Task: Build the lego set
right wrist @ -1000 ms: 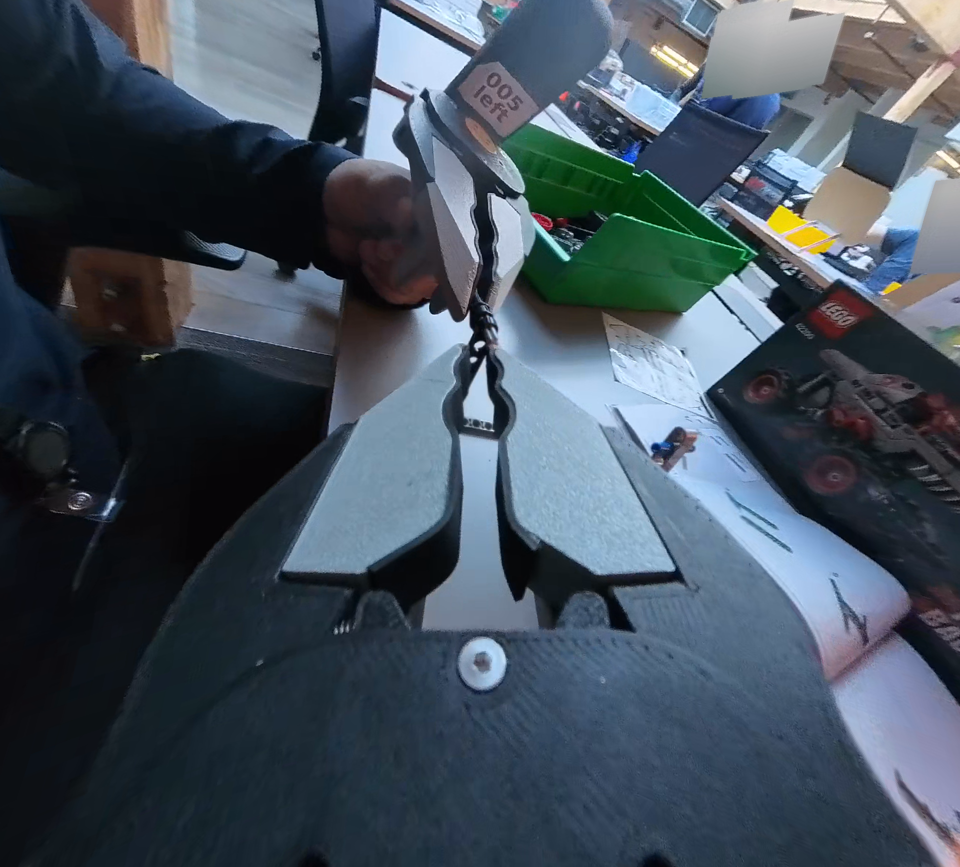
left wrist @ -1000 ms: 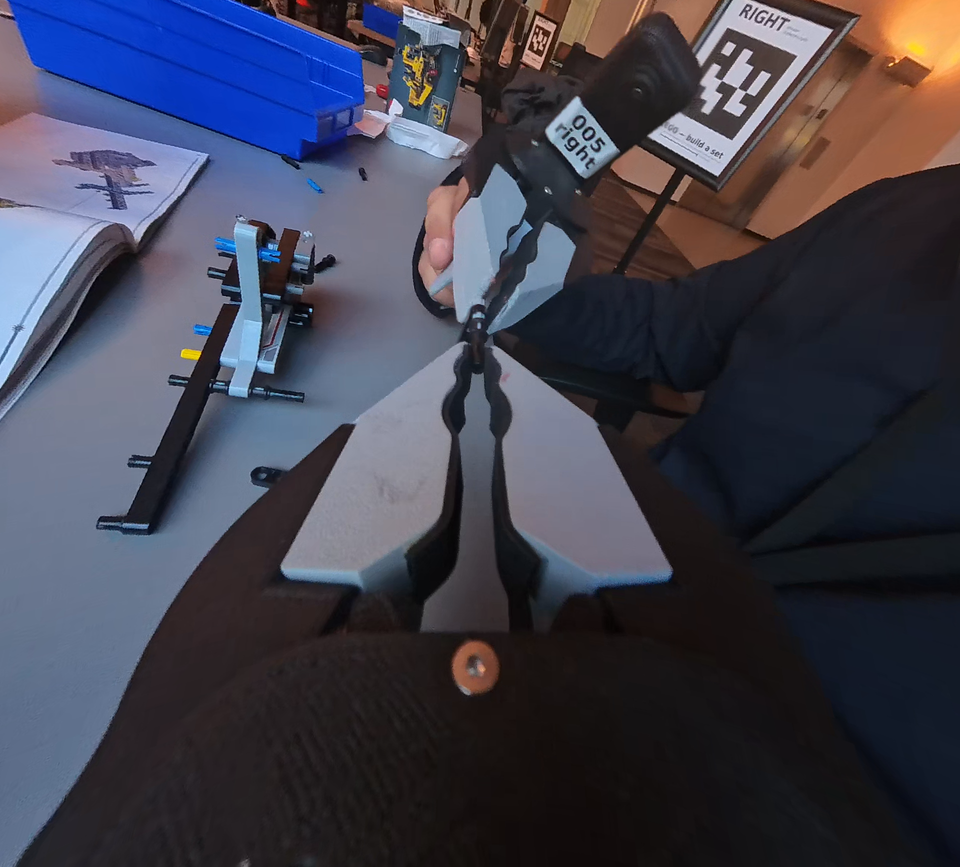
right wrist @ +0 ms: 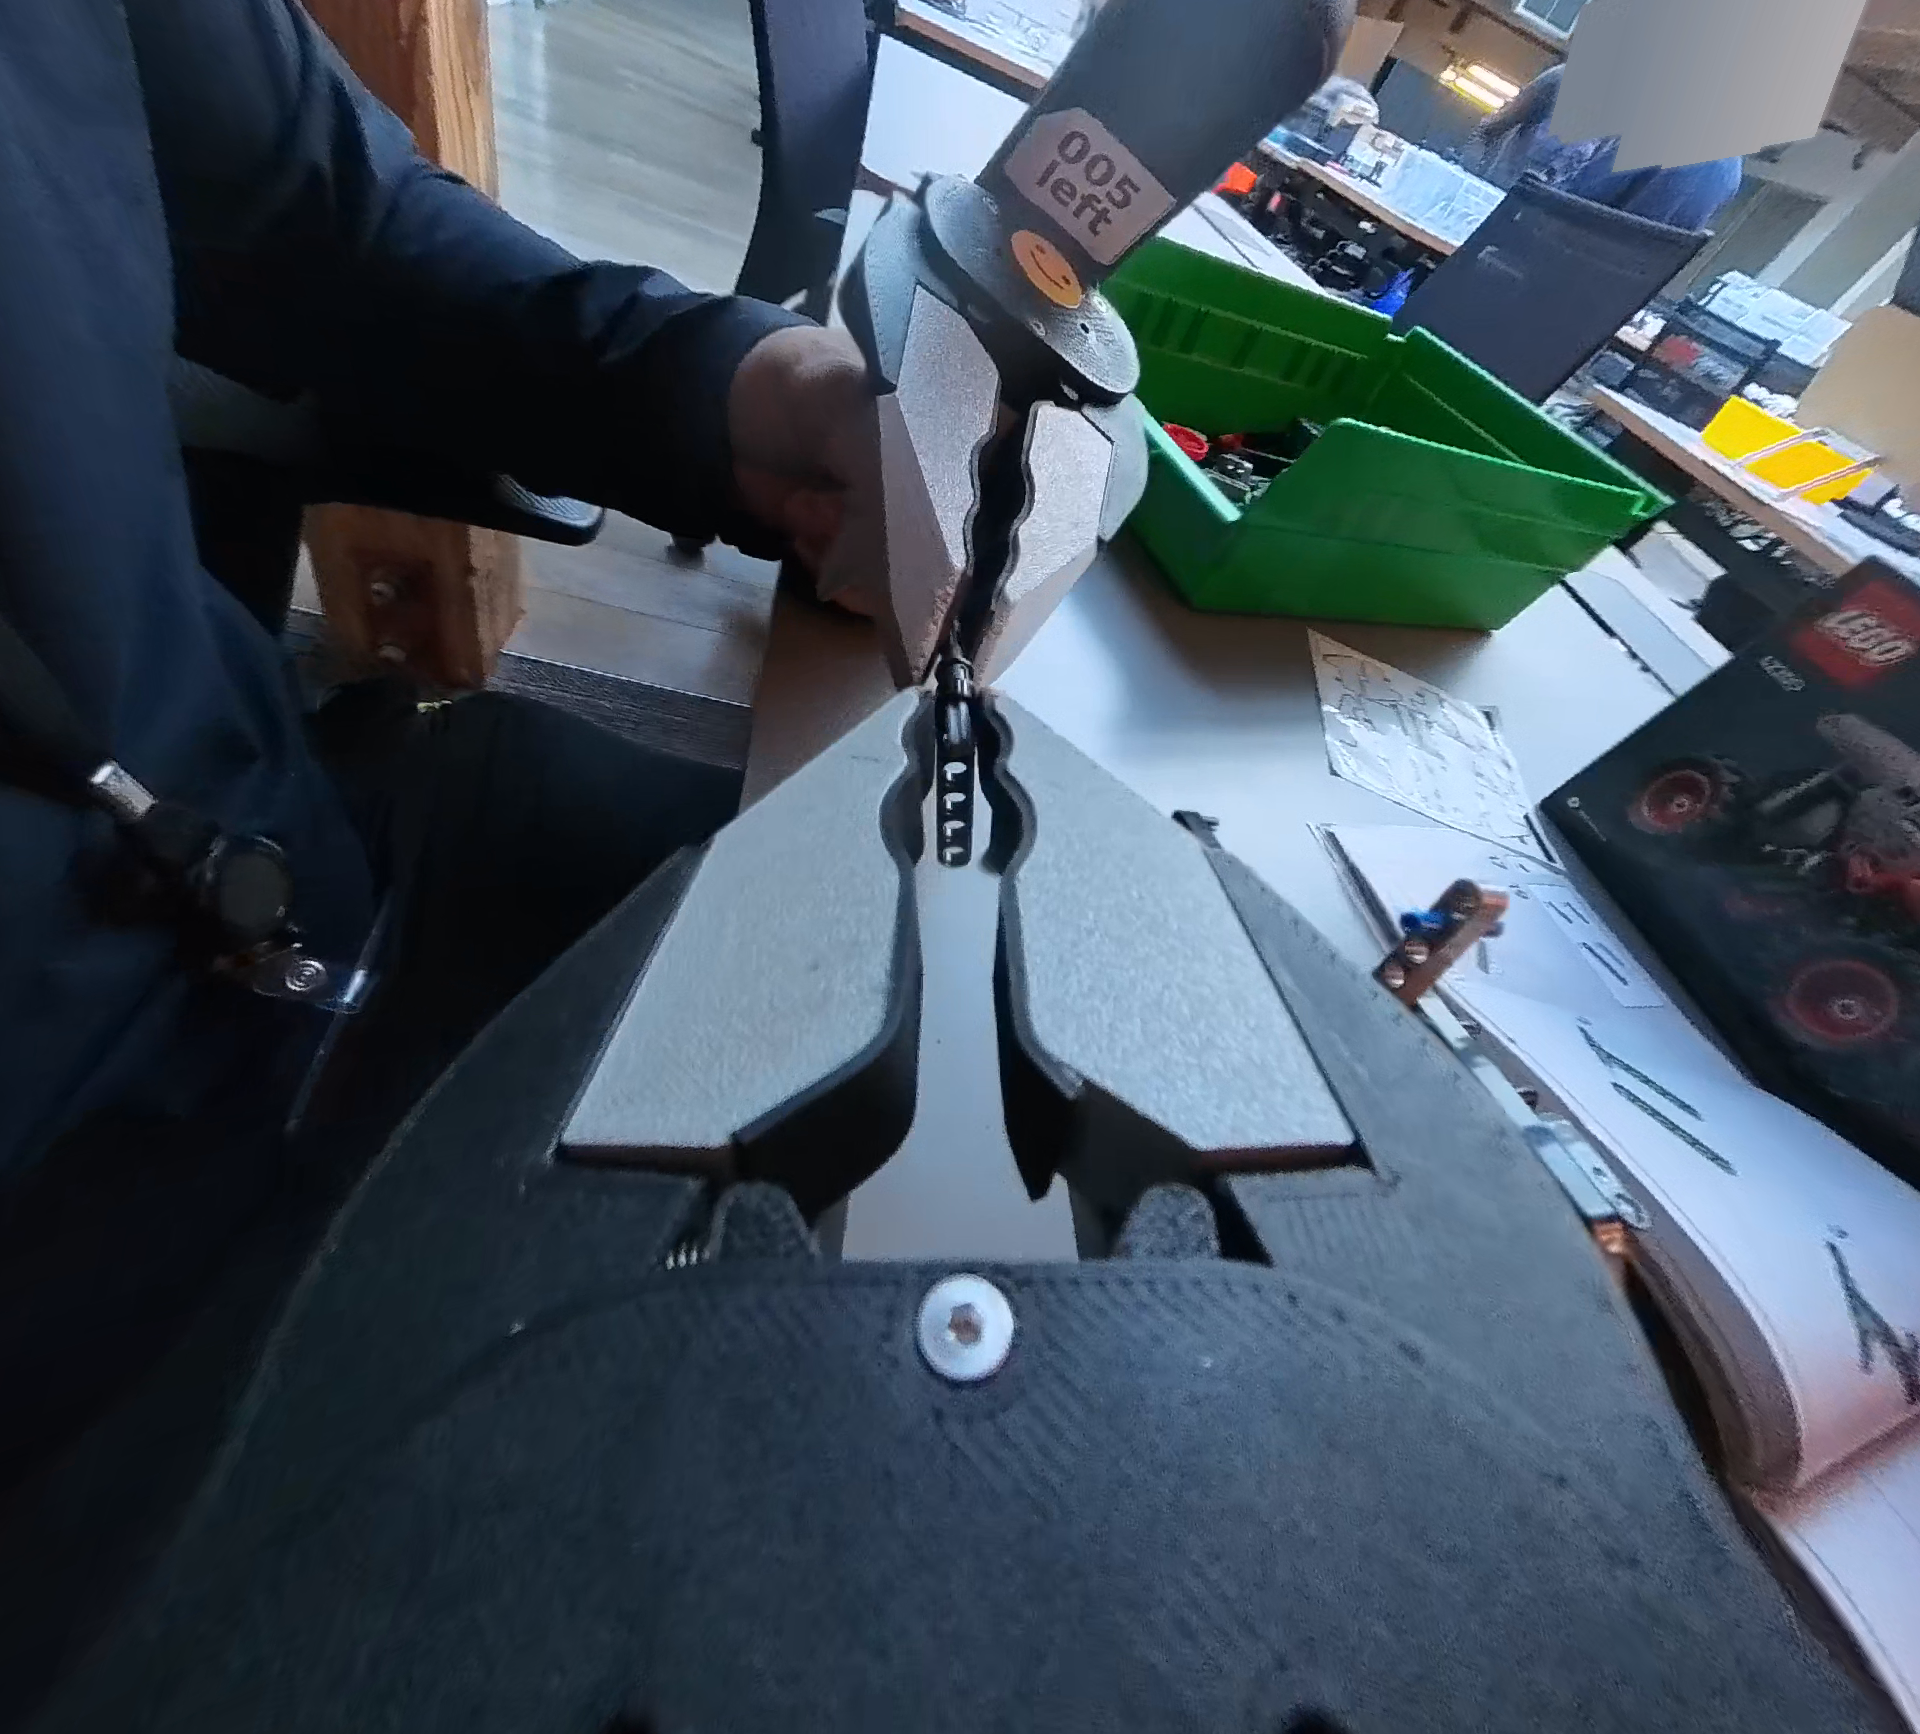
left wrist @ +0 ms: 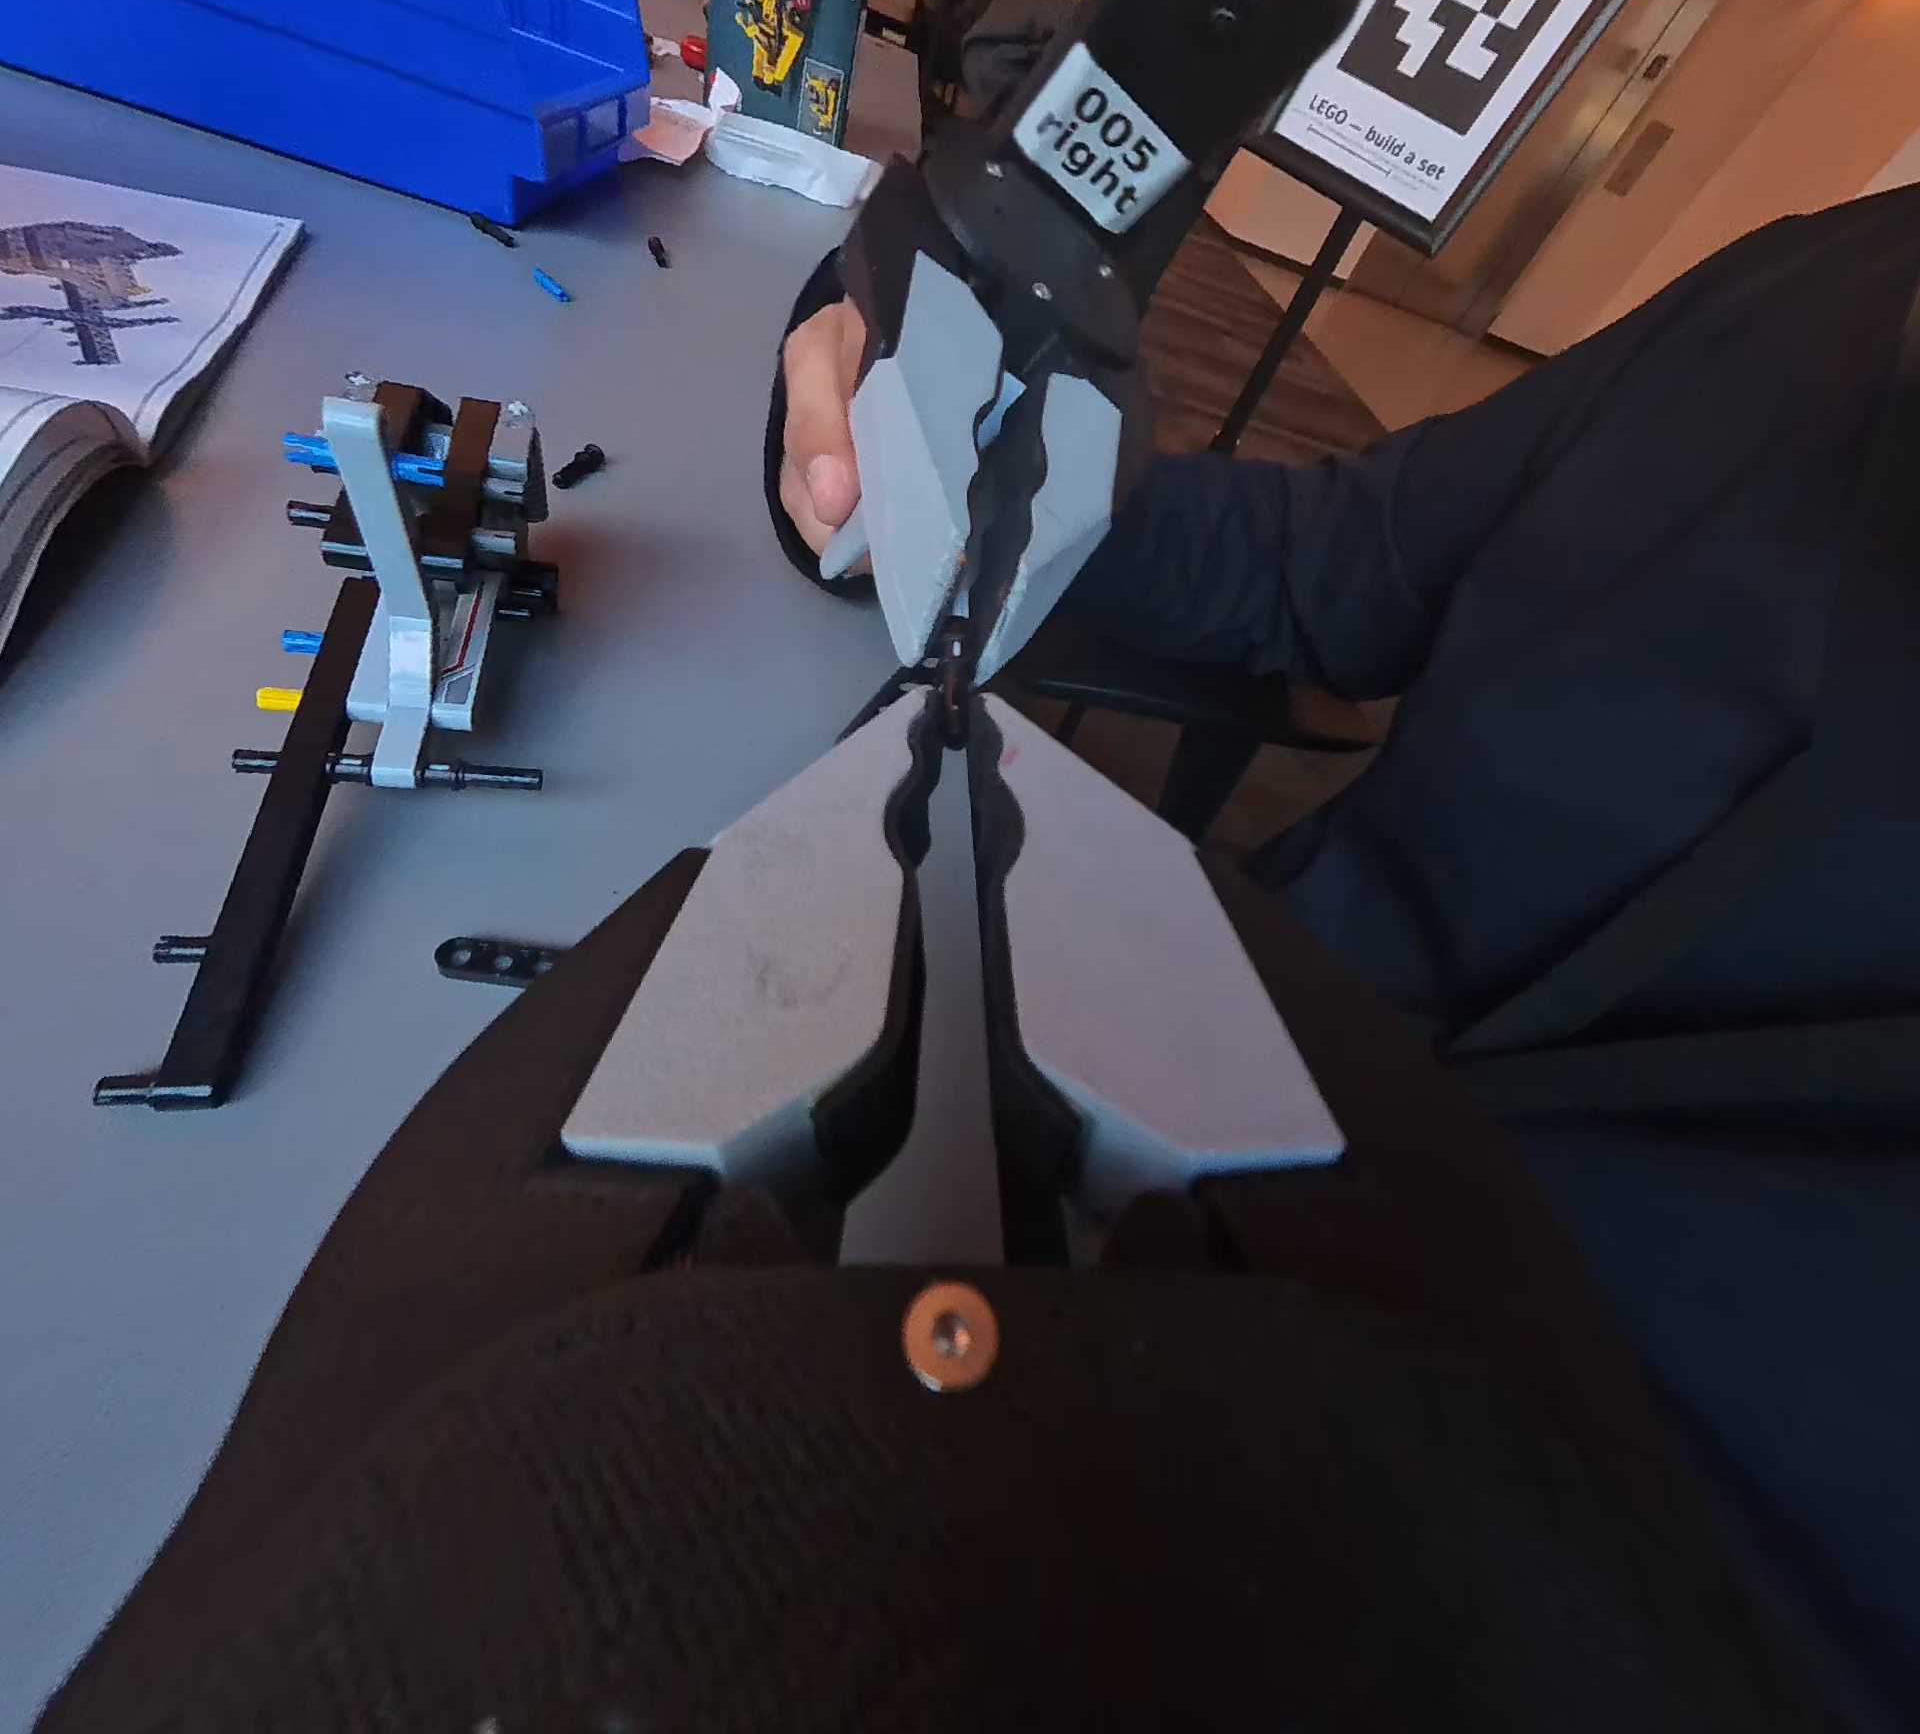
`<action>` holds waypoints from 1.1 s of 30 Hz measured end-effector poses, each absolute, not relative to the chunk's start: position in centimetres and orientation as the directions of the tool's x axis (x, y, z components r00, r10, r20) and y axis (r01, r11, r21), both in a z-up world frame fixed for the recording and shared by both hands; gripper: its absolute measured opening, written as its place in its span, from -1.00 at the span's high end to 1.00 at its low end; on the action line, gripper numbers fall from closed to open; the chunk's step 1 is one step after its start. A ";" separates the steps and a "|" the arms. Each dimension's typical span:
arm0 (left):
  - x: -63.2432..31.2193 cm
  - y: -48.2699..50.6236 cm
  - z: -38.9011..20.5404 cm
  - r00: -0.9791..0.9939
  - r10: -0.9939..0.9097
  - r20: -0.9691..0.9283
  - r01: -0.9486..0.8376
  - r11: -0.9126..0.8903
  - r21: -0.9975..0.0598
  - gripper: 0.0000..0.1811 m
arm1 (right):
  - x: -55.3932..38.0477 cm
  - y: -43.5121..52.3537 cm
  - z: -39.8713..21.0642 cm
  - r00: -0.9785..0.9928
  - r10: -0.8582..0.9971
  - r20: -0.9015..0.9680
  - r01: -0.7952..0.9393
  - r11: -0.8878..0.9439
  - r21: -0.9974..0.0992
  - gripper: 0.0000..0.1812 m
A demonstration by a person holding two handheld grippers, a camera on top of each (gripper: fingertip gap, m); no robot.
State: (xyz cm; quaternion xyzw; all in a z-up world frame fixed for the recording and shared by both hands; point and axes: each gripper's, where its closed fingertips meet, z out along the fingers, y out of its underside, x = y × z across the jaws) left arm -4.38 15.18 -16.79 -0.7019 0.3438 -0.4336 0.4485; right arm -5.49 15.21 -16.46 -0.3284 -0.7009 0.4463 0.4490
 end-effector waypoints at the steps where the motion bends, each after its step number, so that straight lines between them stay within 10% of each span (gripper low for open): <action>1: -4.5 15.2 -16.7 0.386 -0.871 0.303 -0.084 -0.361 -0.929 0.98 | -5.5 15.2 -16.5 -0.375 0.858 0.350 0.059 0.399 -0.915 0.95; 33: -10.7 14.5 -14.4 0.367 -0.841 0.398 0.133 -0.376 -0.917 0.98 | -5.8 16.8 -15.8 -0.374 0.917 0.139 0.097 0.187 -0.977 0.72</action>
